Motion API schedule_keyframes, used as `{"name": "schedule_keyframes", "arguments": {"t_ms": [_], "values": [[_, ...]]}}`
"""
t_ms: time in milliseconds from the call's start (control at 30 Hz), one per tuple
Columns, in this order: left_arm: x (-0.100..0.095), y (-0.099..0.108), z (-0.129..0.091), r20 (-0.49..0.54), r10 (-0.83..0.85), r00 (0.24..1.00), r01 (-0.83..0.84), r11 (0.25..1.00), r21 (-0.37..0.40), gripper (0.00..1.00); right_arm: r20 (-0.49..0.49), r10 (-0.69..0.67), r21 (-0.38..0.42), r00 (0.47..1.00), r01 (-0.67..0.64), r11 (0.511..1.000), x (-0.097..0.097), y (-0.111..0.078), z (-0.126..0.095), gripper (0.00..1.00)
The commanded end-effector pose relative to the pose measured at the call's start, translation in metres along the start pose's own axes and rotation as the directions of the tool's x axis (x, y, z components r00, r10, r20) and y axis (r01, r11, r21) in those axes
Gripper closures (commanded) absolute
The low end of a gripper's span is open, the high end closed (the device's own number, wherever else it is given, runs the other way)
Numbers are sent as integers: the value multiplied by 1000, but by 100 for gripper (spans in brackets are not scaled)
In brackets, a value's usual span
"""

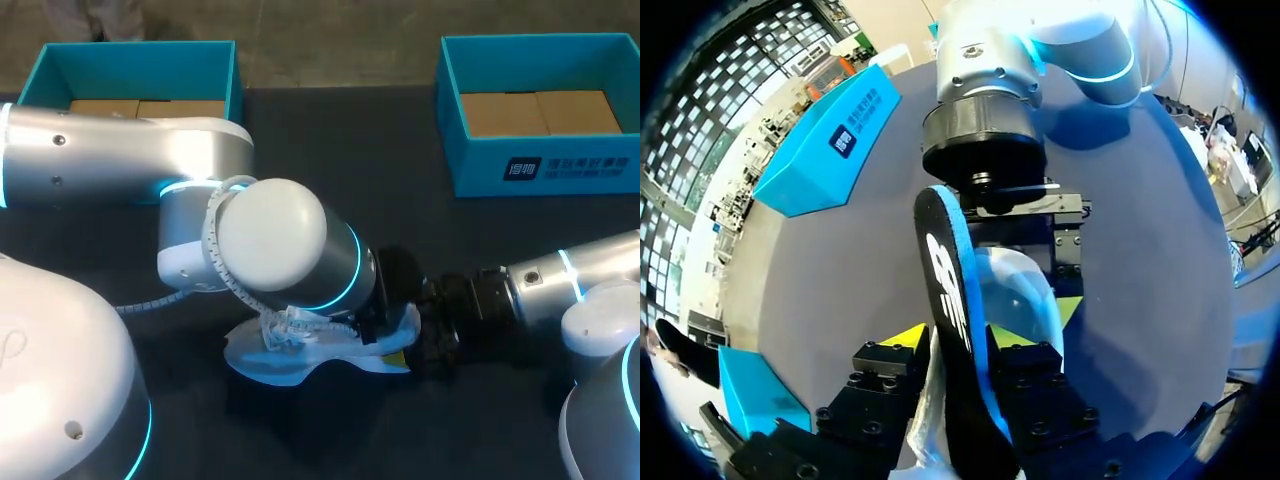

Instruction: Take the shoe out of the shoebox, open the shoe tongue, remove and reinsert the insole, then place the shoe into the shoebox

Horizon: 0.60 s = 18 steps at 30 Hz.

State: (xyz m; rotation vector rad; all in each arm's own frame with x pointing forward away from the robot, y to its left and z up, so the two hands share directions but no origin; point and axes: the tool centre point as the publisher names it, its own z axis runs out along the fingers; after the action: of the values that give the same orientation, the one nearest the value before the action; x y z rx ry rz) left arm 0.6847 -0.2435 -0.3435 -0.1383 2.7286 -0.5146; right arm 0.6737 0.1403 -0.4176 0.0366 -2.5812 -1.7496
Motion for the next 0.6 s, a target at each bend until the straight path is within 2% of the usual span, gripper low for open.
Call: {"name": "schedule_keyframes", "arguments": {"t_ms": [33,133,200,433,600], "values": [[-4,-1,8,-15,-2,1000,2,1000,7,65,0,0,3,1000,0,1000,1,-1,2,100],[-6,-2,10,-34,-4,999,4,1000,15,77,0,0,3,1000,0,1000,1,-1,2,100],[-6,-3,10,-40,-3,999,4,1000,20,100,0,0,3,1000,0,1000,1,-1,2,100],[-6,-2,0,-67,7,998,-3,999,52,100,0,0,3,1000,0,1000,1,-1,2,100],[-8,-6,-10,-148,16,989,-1,995,101,100,0,0,3,1000,0,1000,1,-1,2,100]]}}
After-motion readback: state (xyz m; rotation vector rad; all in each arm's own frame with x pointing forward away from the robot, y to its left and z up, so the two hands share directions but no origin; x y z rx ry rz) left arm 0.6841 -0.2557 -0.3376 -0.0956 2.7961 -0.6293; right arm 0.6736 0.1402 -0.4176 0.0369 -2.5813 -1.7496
